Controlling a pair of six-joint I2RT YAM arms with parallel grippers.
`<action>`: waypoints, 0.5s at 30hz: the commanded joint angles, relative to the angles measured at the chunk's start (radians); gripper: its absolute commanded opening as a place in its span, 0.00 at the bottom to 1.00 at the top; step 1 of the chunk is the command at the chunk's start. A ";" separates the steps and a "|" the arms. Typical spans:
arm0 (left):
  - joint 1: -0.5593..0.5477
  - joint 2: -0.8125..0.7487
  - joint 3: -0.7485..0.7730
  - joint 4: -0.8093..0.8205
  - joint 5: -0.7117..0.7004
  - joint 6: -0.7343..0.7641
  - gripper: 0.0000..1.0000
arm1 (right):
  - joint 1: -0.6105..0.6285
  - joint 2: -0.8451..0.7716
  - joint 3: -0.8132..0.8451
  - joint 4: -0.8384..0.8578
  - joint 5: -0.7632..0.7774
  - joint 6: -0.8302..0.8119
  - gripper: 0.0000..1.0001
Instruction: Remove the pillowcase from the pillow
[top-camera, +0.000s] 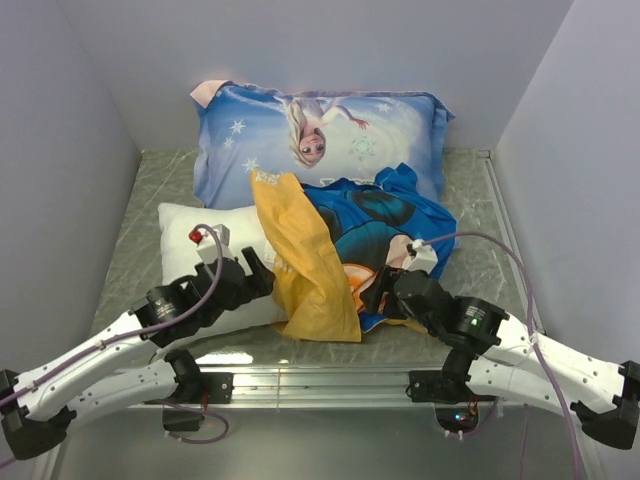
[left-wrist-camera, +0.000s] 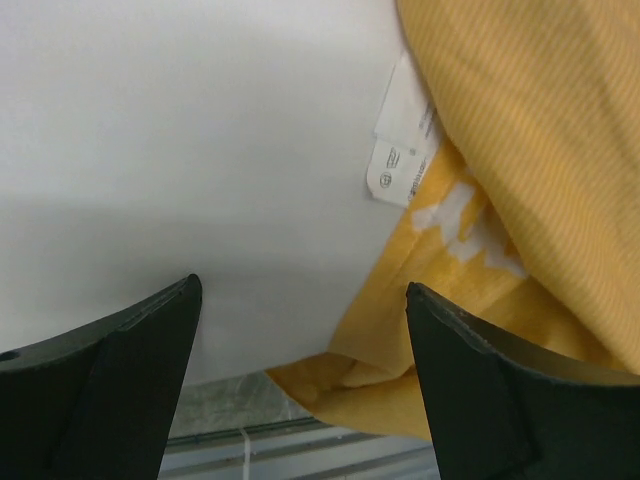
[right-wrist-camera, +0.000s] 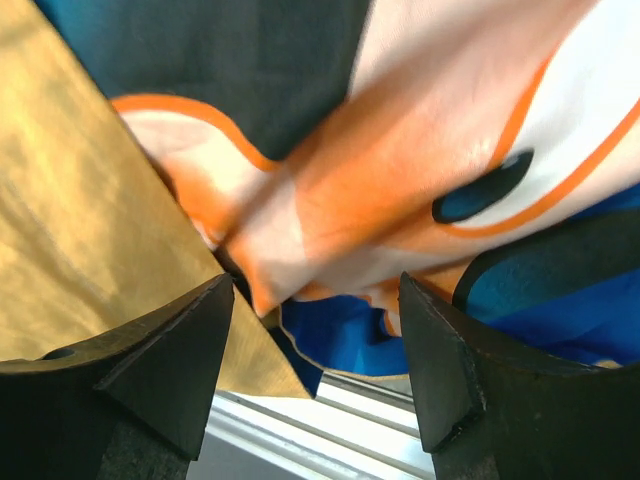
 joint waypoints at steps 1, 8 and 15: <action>-0.087 0.033 -0.047 -0.054 -0.087 -0.136 0.89 | 0.054 0.014 -0.036 0.007 0.109 0.105 0.74; -0.127 0.067 -0.158 0.078 -0.170 -0.201 0.89 | 0.060 0.028 -0.180 0.249 0.132 0.119 0.79; -0.130 0.039 -0.158 0.141 -0.230 -0.094 0.18 | 0.061 0.002 -0.172 0.317 0.247 0.070 0.07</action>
